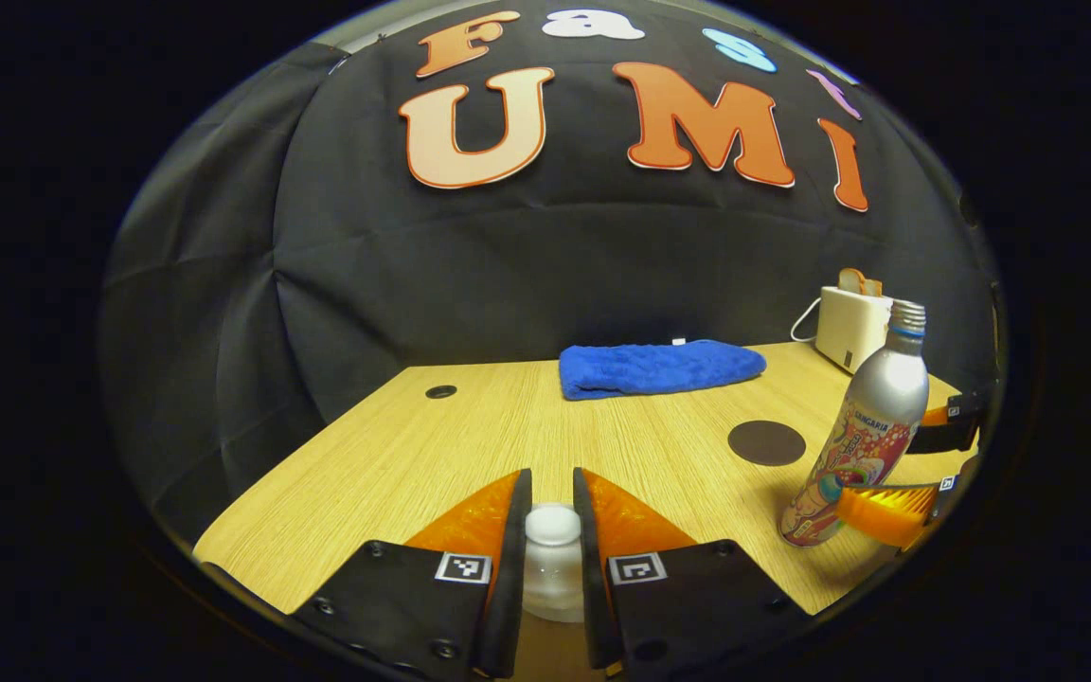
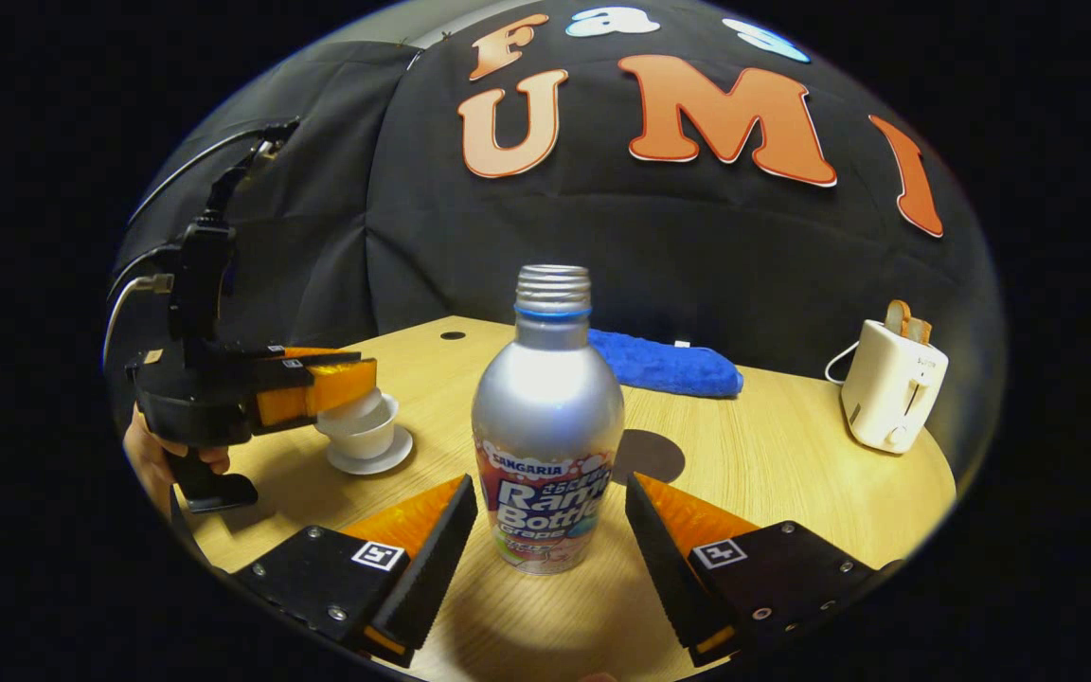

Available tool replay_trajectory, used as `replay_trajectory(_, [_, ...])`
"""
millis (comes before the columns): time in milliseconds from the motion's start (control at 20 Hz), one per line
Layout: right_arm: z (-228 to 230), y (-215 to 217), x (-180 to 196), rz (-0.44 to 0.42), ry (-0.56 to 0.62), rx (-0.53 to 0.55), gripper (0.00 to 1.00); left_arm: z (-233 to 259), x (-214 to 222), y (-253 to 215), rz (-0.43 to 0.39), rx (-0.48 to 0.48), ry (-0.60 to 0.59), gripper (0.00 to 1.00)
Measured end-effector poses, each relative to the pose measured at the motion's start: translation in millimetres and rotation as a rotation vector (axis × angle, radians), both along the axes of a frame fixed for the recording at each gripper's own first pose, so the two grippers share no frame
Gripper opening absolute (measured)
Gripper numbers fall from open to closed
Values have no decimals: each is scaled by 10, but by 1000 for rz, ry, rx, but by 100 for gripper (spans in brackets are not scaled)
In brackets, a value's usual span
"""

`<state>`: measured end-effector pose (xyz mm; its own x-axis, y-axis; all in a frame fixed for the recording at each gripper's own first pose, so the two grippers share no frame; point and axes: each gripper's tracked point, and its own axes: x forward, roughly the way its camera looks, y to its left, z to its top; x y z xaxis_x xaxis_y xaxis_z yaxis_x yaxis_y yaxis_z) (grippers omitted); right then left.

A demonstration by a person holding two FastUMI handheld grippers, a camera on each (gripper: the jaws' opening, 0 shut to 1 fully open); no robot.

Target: Open the teacup lid with one hand, grasp the water bottle and pour water into the teacup with the other hand; after pouring, place the water bottle on the coaster and then close the teacup lid.

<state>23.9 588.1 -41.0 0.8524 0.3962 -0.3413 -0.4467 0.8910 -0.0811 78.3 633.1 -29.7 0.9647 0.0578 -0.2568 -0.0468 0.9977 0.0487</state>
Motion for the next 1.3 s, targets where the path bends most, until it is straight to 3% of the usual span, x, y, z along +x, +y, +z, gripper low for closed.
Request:
replay_trajectory(250, [-33, 55, 19, -13, 41, -30, 80, 124, -92, 214, 40, -2, -29, 31])
replay_trajectory(500, [52, -6, 63, -54, 34, -102, 79, 142, -230, 507, 94, 2, -39, 31])
replay_trajectory(550, [99, -16, 86, -56, 16, -132, 74, 152, -246, 550, 101, 6, -41, 31])
replay_trajectory(650, [155, -27, 137, -51, -12, -199, 79, 149, -309, 639, 114, 19, -40, 31])
replay_trajectory(1100, [487, -4, 378, 1, -128, -548, 77, 143, -560, 1084, 181, 0, -42, 28])
replay_trajectory(1300, [587, 43, 420, 37, -179, -673, 77, 125, -634, 1243, 200, 3, -42, 31])
